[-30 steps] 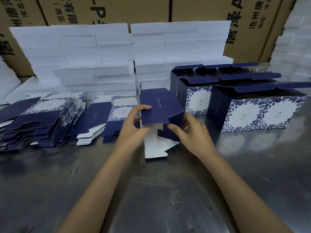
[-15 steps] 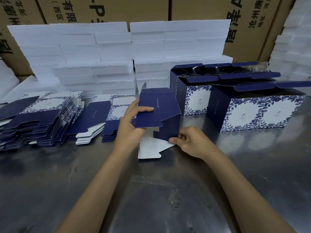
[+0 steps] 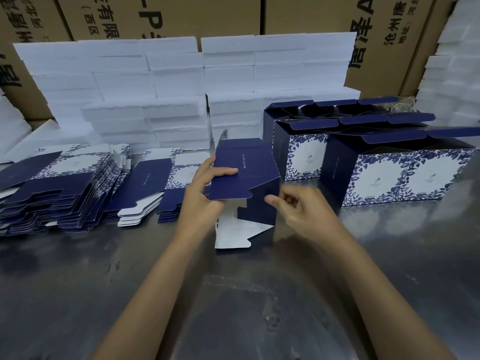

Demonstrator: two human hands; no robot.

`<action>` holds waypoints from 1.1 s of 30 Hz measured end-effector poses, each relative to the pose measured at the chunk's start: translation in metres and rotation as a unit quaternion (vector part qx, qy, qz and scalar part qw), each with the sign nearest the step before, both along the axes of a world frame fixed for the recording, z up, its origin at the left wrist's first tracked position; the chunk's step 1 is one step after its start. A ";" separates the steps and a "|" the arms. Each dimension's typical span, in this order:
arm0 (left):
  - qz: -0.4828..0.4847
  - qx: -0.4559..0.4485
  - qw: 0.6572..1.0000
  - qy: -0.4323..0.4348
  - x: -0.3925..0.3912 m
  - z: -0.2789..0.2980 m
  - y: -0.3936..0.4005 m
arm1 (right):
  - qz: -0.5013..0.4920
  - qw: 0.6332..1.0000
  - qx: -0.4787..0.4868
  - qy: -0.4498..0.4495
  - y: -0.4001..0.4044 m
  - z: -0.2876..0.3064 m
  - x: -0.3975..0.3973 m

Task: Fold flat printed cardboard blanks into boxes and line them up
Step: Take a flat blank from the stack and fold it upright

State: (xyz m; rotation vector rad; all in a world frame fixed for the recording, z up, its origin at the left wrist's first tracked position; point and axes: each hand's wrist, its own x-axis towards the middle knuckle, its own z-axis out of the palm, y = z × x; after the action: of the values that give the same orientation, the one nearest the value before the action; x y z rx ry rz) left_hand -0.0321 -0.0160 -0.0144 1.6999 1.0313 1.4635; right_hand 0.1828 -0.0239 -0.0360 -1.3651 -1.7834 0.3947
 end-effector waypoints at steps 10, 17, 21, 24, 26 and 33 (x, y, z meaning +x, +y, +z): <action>-0.016 0.000 0.998 0.066 0.000 0.005 -0.001 | -0.018 0.980 0.047 0.192 -0.017 0.019 -0.013; -0.136 -0.077 0.970 0.185 -0.011 0.011 -0.006 | 0.026 0.989 -0.004 0.147 -0.012 0.014 -0.013; -0.108 -0.063 0.981 0.146 -0.007 0.013 -0.009 | 0.009 0.990 0.029 0.141 -0.010 0.014 -0.014; -0.053 -0.030 0.996 0.072 0.001 0.009 -0.009 | 0.003 0.987 0.052 0.151 -0.012 0.013 -0.017; -0.036 -0.029 0.998 0.038 0.005 0.009 -0.009 | 0.001 0.985 0.063 0.158 -0.014 0.014 -0.021; 0.011 -0.019 1.000 0.019 0.018 0.006 -0.015 | 0.014 0.974 0.064 0.218 -0.019 0.019 -0.037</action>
State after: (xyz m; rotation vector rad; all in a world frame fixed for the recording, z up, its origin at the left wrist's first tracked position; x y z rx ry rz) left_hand -0.0137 -0.0308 -0.0080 1.7018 1.0936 1.4214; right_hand 0.1459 -0.0432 -0.0172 -1.0669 -1.4367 0.5400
